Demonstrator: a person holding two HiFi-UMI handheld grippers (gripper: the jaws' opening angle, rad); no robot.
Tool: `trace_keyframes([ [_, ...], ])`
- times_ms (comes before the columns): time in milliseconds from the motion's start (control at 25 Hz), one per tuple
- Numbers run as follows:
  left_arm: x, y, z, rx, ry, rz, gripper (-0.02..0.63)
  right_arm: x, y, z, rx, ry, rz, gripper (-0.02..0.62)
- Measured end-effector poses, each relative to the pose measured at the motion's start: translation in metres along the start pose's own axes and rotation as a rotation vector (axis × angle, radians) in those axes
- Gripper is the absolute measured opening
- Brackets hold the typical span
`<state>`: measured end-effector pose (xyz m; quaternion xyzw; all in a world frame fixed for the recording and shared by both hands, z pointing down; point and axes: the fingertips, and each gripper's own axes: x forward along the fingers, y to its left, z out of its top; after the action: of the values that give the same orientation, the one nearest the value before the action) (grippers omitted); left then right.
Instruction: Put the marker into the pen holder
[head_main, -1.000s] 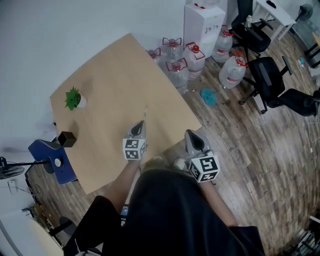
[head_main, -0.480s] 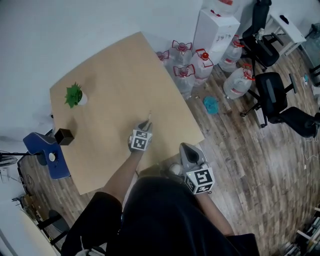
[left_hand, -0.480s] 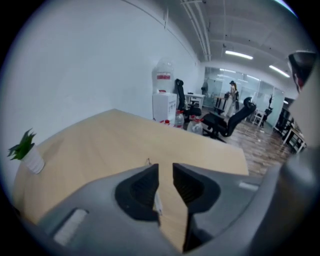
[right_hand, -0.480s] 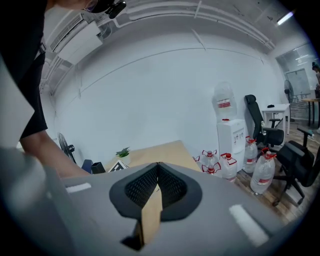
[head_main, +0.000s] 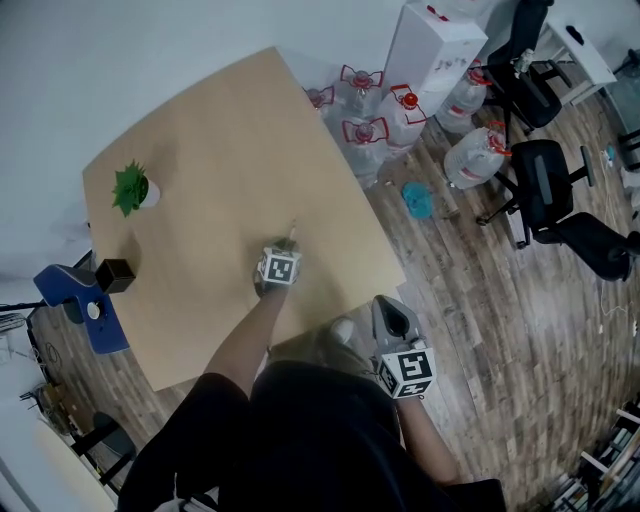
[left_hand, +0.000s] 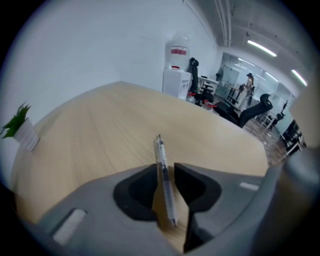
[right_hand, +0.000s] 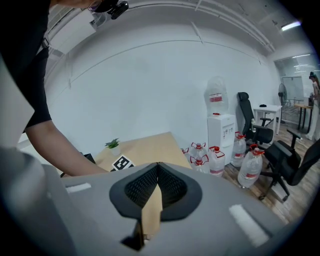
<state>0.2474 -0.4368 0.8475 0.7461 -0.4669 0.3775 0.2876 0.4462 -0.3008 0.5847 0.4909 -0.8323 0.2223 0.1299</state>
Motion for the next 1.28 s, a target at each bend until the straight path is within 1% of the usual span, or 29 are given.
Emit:
trace_keyframes([
  [80, 0.003, 0.000, -0.001, -0.012, -0.001, 0.001, 0.103, -0.003, -0.010, -0.005, 0.013, 0.007, -0.033, 0.003],
  [200, 0.005, 0.000, -0.004, 0.009, 0.011, 0.015, 0.095, -0.007, -0.020, -0.007, 0.014, 0.016, -0.069, 0.003],
  [320, 0.005, 0.002, -0.006, 0.025, 0.038, 0.032, 0.054, -0.010, -0.018, -0.007, 0.001, 0.021, -0.081, 0.003],
  [400, 0.005, 0.003, -0.006, 0.036, 0.029, 0.019, 0.051, -0.012, -0.014, -0.008, 0.004, 0.023, -0.089, 0.003],
  [480, 0.006, 0.005, -0.005, 0.044, 0.002, -0.001, 0.049, -0.013, -0.011, -0.010, 0.013, 0.023, -0.096, 0.003],
  [560, 0.003, 0.007, -0.004, 0.034, -0.017, -0.021, 0.044, -0.014, -0.006, -0.013, 0.021, 0.022, -0.093, 0.003],
  [720, -0.020, 0.004, -0.011, -0.046, -0.035, -0.027, 0.044, -0.019, 0.005, -0.019, 0.016, 0.029, -0.070, 0.003],
  [920, -0.069, -0.008, 0.006, -0.080, -0.177, -0.019, 0.044, -0.030, 0.012, -0.016, 0.009, -0.005, -0.022, 0.003],
  [1000, -0.096, -0.018, 0.012, -0.091, -0.236, -0.020, 0.044, -0.034, 0.011, -0.020, -0.011, 0.006, -0.008, 0.003],
  [1160, -0.151, -0.038, 0.023, -0.056, -0.341, -0.011, 0.044, -0.038, 0.007, -0.021, -0.020, 0.006, 0.023, 0.003],
  [1280, -0.192, -0.052, 0.030, -0.047, -0.415, 0.001, 0.044, -0.037, 0.010, -0.022, -0.025, 0.001, 0.060, 0.003],
])
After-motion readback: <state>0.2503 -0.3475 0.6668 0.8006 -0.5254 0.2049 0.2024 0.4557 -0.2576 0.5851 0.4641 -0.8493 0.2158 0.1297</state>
